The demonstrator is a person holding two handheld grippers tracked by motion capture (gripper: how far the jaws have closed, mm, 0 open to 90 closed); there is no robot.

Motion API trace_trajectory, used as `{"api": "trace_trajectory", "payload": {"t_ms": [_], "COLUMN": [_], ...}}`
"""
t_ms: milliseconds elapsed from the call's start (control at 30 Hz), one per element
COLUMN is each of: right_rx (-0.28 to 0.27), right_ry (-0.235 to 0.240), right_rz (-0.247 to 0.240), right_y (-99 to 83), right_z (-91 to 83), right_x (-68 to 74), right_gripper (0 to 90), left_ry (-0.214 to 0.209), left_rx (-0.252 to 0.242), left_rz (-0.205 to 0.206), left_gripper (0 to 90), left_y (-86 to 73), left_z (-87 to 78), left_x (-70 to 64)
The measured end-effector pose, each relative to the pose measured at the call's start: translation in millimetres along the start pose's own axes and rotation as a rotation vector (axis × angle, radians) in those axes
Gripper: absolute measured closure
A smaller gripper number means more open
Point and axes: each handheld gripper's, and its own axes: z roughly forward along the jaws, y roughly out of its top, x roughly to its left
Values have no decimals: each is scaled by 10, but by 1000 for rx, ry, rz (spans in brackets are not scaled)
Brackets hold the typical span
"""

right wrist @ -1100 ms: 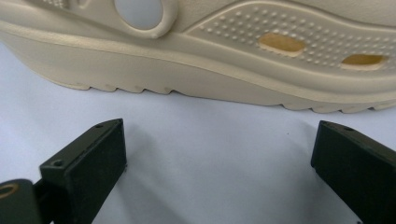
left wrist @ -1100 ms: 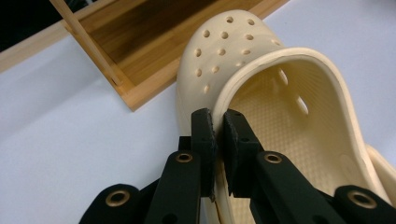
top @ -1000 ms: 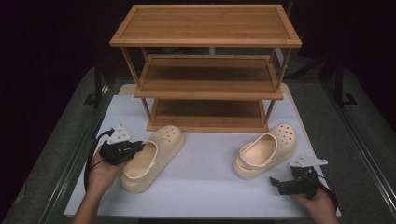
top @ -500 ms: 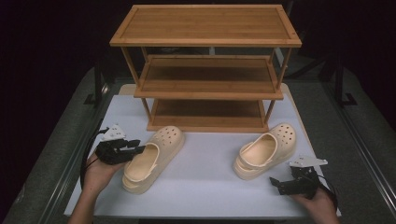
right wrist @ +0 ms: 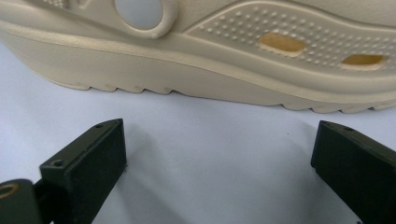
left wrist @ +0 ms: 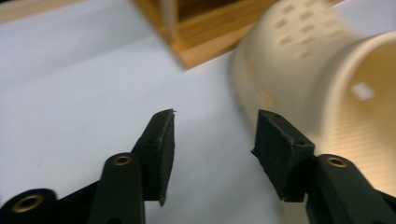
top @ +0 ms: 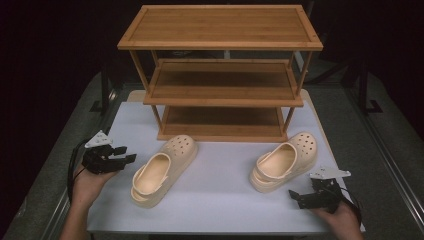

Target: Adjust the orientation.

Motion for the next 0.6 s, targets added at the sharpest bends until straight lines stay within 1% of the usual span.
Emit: {"api": "trace_trajectory", "payload": {"t_ms": [67,133,167,200,233,267,300,333,367,400,433,467,600], "right_rx": [0,1,1,1,1,1,0,0,-1,-1,-1,-1,-1], "right_ry": [0,0,0,0,0,0,0,0,0,0,0,0,0], "right_rz": [0,1,1,1,1,1,0,0,-1,-1,-1,-1,-2], "right_y": [0,0,0,0,0,0,0,0,1,1,1,1,1], "right_z": [0,-1,-1,-1,-1,-1,0,0,0,0,1,1,1], "right_x": [0,1,1,1,0,0,-1,0,-1,-1,-1,-1,-1], "right_gripper": [30,30,30,30,30,30,30,31,31,31,30,30,30], "left_ry": [19,38,42,42,41,41,51,58,63,63,70,72,69], "left_rx": [7,33,44,44,74,74,100,124,138,138,158,147,139], "left_rz": [-17,-18,-22,-22,-34,-34,-33,-27,-32,-32,-41,-42,-34], "left_gripper": [426,370,360,331,310,301,271,235,192,150,131,105,86], "left_y": [-73,-136,-163,-163,-209,-209,-243,-253,-263,-263,-284,-287,-296], "left_z": [59,120,153,153,222,222,292,327,365,365,430,438,451], "left_x": [63,114,134,134,162,162,175,182,187,187,199,199,203]}}
